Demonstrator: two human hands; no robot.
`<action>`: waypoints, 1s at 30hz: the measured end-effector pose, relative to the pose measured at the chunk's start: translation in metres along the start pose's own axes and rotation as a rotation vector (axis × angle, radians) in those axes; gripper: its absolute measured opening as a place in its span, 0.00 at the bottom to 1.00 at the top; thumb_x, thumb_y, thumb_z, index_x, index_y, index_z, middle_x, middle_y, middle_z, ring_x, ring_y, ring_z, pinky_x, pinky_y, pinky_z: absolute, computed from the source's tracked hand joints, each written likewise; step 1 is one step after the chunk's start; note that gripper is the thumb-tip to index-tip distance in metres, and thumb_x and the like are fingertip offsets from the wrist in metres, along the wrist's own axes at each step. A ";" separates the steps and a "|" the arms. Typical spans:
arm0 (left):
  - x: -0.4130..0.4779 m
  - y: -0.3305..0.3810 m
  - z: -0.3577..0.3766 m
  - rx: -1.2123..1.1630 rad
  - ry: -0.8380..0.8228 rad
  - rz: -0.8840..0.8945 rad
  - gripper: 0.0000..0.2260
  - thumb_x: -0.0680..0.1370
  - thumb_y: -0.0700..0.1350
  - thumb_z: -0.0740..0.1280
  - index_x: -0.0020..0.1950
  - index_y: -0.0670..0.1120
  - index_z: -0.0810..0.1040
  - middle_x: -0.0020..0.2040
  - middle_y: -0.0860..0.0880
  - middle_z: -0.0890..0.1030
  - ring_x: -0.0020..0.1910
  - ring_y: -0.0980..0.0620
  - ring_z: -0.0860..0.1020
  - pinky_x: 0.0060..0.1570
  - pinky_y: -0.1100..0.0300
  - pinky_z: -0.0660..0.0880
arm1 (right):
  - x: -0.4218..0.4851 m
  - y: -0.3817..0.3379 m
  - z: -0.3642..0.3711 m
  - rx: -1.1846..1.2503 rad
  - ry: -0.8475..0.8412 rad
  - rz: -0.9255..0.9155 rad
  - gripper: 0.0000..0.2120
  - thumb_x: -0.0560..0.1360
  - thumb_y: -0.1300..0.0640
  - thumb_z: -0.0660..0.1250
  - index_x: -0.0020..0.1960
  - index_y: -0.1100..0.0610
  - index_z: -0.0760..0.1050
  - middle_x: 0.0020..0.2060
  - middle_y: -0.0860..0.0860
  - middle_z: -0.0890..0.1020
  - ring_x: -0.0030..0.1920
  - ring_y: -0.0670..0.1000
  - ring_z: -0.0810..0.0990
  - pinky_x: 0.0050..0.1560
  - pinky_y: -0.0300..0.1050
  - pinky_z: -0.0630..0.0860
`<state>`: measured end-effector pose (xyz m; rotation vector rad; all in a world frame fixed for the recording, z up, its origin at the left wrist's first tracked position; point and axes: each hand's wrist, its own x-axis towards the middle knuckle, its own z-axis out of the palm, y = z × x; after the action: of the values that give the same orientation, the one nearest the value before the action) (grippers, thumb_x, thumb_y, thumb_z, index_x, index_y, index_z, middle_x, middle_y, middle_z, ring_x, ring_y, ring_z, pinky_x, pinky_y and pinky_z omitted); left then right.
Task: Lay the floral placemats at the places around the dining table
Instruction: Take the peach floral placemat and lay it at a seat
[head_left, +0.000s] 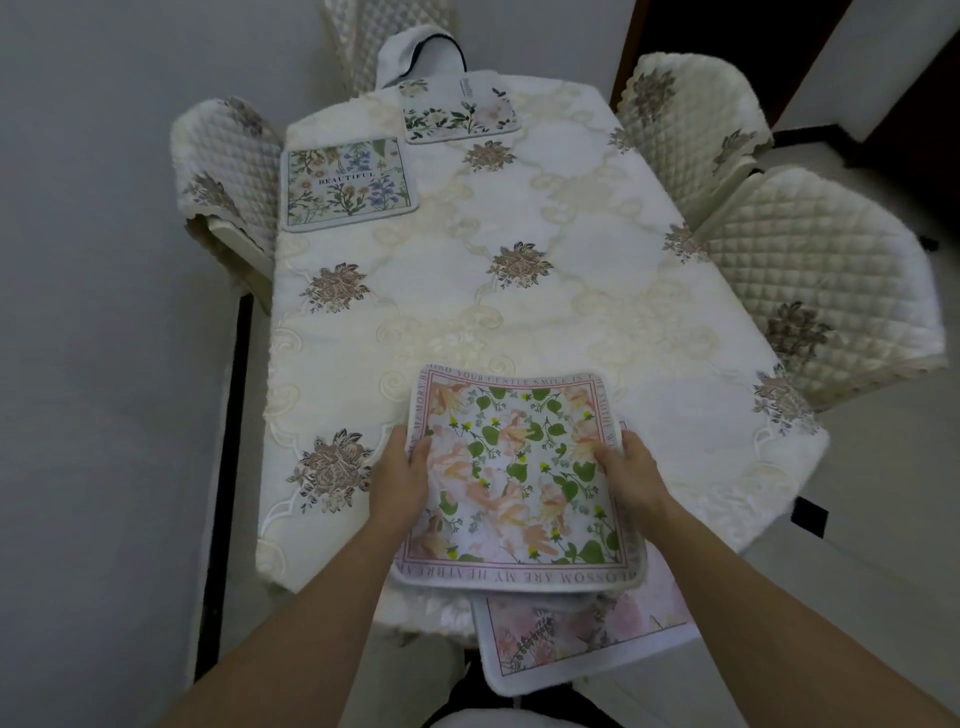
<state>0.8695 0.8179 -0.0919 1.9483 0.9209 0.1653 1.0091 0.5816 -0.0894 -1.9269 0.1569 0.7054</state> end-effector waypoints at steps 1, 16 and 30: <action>0.002 0.009 0.000 -0.015 0.001 0.012 0.12 0.84 0.49 0.58 0.62 0.45 0.74 0.52 0.48 0.80 0.49 0.47 0.78 0.44 0.55 0.72 | -0.001 -0.004 -0.005 0.006 0.037 -0.011 0.11 0.80 0.49 0.63 0.58 0.54 0.72 0.49 0.53 0.84 0.44 0.54 0.85 0.41 0.52 0.84; 0.016 0.138 0.041 0.102 -0.140 0.360 0.14 0.84 0.53 0.57 0.51 0.42 0.70 0.41 0.43 0.78 0.38 0.43 0.78 0.38 0.45 0.76 | -0.039 -0.036 -0.118 0.016 0.379 -0.184 0.14 0.81 0.44 0.60 0.60 0.51 0.69 0.54 0.51 0.82 0.52 0.54 0.82 0.54 0.59 0.79; -0.066 0.209 0.196 0.118 -0.605 0.635 0.12 0.84 0.51 0.58 0.50 0.42 0.70 0.39 0.51 0.76 0.37 0.53 0.76 0.30 0.61 0.67 | -0.160 0.071 -0.231 0.114 0.910 0.072 0.13 0.81 0.45 0.59 0.58 0.54 0.70 0.47 0.50 0.81 0.43 0.50 0.80 0.39 0.45 0.77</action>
<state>1.0249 0.5799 -0.0154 2.1596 -0.0951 -0.1195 0.9424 0.3172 0.0087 -2.0044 0.8076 -0.1831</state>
